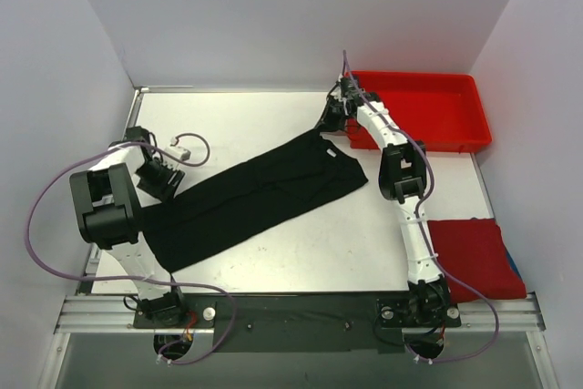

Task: Fold and stack the t-shirts
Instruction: Rotate the tshirt 90 degrees

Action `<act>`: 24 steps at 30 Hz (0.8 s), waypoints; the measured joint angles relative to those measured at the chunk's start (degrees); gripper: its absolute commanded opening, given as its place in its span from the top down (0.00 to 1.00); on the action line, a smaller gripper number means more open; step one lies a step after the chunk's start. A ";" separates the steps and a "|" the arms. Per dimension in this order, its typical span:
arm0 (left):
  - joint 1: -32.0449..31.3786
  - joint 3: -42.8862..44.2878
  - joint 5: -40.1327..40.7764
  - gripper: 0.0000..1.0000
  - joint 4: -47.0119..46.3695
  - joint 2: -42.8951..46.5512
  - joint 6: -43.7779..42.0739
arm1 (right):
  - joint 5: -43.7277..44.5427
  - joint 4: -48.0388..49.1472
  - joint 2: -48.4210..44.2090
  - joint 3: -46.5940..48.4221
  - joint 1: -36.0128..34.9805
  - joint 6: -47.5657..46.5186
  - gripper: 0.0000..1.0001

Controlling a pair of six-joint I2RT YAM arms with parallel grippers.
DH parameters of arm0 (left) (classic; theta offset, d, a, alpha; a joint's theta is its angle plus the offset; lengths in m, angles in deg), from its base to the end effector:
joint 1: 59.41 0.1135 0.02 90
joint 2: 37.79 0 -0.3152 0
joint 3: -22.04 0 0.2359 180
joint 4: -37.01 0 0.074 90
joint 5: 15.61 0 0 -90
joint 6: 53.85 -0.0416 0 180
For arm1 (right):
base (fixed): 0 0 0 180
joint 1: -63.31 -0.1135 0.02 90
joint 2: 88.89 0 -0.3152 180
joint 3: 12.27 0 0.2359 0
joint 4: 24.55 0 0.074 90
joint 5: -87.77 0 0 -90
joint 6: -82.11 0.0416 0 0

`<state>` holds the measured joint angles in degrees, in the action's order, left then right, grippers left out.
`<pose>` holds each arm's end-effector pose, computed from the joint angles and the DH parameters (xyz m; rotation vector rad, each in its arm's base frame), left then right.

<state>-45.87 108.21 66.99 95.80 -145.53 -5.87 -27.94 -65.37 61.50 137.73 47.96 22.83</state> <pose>0.3461 0.0778 0.2134 0.7368 2.8384 -0.0525 0.5871 0.1799 0.1942 0.0738 2.3787 0.9172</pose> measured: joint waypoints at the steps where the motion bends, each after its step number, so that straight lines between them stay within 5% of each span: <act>1: 0.00 -1.31 -0.07 0.36 0.46 0.98 -0.57 | -0.22 1.36 0.48 0.07 0.00 1.18 0.83; 4: 0.00 -4.90 -0.13 0.36 2.99 3.89 -1.29 | -0.26 5.66 1.84 0.28 -0.07 5.25 0.49; 9: 0.00 -7.61 -0.17 0.36 11.08 5.97 -1.77 | -0.74 12.26 1.40 0.96 -0.22 7.28 0.28; 14: 0.02 -7.76 -0.26 0.33 14.47 7.08 -1.60 | 0.87 12.50 -6.80 -4.00 -0.90 3.45 0.28; 24: 0.02 -6.21 0.70 0.31 13.75 9.03 1.22 | 18.01 5.20 -44.09 -35.89 -2.69 -7.28 0.42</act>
<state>-45.85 102.01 67.69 109.55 -136.50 -4.64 -9.93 -60.17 17.41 101.84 45.27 15.55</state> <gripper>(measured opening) 0.689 0.594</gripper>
